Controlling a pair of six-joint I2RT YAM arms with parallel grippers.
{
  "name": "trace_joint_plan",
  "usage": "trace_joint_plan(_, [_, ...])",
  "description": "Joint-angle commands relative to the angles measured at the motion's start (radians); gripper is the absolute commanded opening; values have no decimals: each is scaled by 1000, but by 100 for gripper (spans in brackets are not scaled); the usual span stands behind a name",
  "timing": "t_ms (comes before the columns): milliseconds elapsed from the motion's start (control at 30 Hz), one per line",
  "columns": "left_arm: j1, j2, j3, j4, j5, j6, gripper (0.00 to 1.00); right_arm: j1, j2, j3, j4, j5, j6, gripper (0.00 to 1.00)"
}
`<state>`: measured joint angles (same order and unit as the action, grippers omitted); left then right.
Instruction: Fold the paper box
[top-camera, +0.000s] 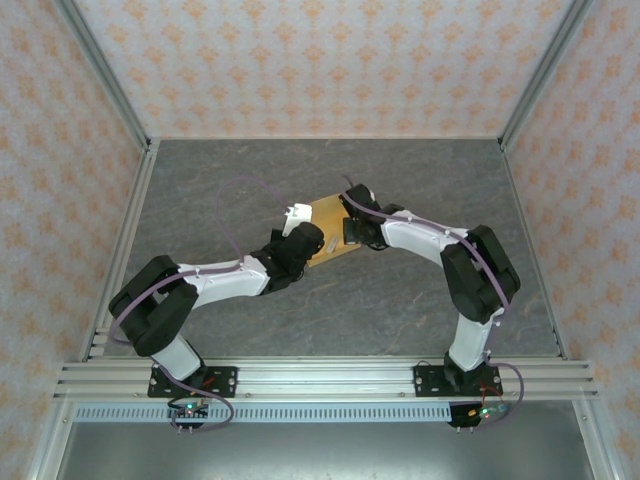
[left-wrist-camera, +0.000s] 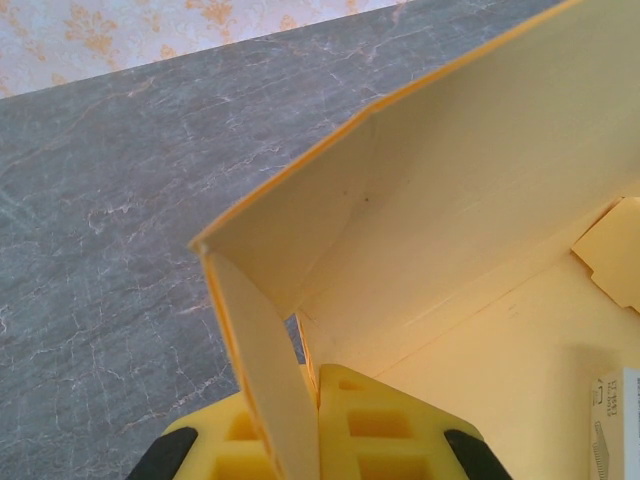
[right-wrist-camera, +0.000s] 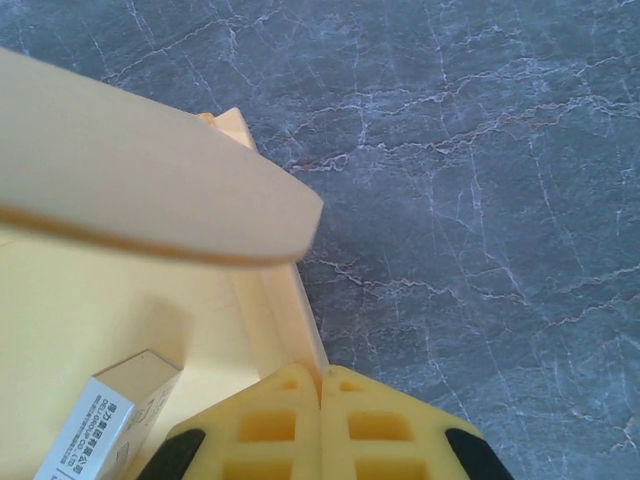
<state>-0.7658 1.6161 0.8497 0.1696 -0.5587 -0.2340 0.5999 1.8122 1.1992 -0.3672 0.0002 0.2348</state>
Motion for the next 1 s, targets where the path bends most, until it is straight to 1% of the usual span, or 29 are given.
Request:
trace_joint_plan(0, [-29, -10, 19, 26, 40, 12, 0, 7, 12, -7, 1, -97, -71, 0])
trace_joint_plan(133, [-30, -12, 19, 27, 38, 13, 0, -27, 8, -35, 56, -200, -59, 4])
trace_joint_plan(300, [-29, -9, 18, 27, 38, 13, 0, -58, 11, -87, 128, -284, -45, 7])
trace_joint_plan(567, [-29, -14, 16, 26, 36, 13, 0, -83, 34, -110, 192, -349, -31, 9])
trace_joint_plan(767, [-29, -15, 15, 27, 35, 15, 0, -87, 53, -93, 177, -337, -18, 13])
trace_joint_plan(833, [-29, -14, 15, 28, 35, 15, 0, -87, 59, -82, 156, -320, -17, 15])
trace_joint_plan(967, [-30, -11, 15, 28, 37, 16, 0, -87, 56, -75, 136, -281, -33, 16])
